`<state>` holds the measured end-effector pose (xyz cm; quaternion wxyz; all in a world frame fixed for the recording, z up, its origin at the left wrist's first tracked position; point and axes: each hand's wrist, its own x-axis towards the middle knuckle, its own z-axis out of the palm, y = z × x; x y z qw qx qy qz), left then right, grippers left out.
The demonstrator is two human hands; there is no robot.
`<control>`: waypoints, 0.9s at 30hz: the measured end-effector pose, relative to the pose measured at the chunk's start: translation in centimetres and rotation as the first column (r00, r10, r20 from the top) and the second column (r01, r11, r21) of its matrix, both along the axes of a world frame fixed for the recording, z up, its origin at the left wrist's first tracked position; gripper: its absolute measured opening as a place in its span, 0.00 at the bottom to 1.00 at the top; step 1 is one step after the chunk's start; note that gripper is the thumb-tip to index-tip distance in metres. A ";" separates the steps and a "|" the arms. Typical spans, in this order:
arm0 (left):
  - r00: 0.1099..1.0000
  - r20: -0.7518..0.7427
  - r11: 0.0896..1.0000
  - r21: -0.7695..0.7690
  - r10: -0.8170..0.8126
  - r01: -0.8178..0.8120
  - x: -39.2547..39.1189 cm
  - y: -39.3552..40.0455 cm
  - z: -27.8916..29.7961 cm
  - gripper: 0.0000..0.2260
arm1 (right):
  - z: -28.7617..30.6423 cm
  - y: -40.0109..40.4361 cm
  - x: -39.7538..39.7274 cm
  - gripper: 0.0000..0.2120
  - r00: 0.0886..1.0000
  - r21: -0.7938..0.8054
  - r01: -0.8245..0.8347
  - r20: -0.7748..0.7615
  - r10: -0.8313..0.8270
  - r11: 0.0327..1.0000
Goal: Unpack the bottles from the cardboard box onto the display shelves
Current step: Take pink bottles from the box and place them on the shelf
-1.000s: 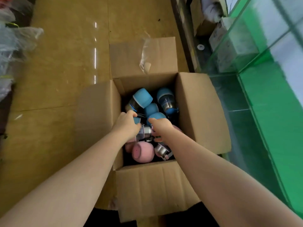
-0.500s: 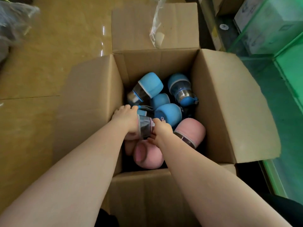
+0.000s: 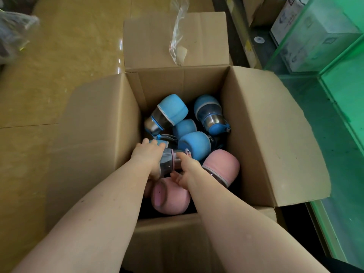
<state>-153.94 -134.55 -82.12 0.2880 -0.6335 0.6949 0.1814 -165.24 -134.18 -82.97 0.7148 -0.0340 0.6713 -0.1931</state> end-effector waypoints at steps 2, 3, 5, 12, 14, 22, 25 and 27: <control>0.999 -0.013 0.999 -0.006 0.036 -0.036 0.0 0.0 0.4 0.42 | -0.1 0.0 -0.1 0.15 1.000 0.004 0.023 0.020 -0.023 1.000; 0.998 -0.025 0.998 -0.014 0.066 -0.066 0.0 0.0 0.7 0.43 | -0.1 -0.1 0.1 0.14 0.999 0.002 0.035 0.026 -0.035 0.999; 0.989 -0.055 0.989 -0.053 0.136 -0.139 -0.1 0.0 1.6 0.43 | 0.6 -0.2 0.5 0.14 0.997 -0.004 0.051 0.056 -0.051 0.999; 0.858 -0.368 0.848 -0.256 0.359 -0.465 0.0 -0.8 7.1 0.37 | 5.3 -2.4 1.9 0.27 0.991 -0.314 -0.035 0.113 0.074 0.949; 0.753 -0.530 0.767 -0.265 0.390 -0.584 0.2 -0.9 8.8 0.37 | 7.6 -3.6 1.8 0.23 0.984 -0.440 -0.119 0.069 0.165 0.890; 0.436 -0.833 0.590 -0.173 0.340 -0.789 0.0 -2.5 14.1 0.34 | 17.4 -6.8 0.3 0.24 0.859 -0.631 -0.506 -0.305 0.411 0.588; 0.444 -0.839 0.599 -0.188 0.314 -0.778 -0.3 -3.2 16.5 0.36 | 19.7 -7.4 0.0 0.20 0.838 -0.663 -0.542 -0.381 0.390 0.516; 0.457 -0.842 0.608 -0.208 0.286 -0.766 -0.4 -4.1 18.0 0.37 | 21.1 -8.2 0.0 0.28 0.848 -0.693 -0.529 -0.408 0.339 0.490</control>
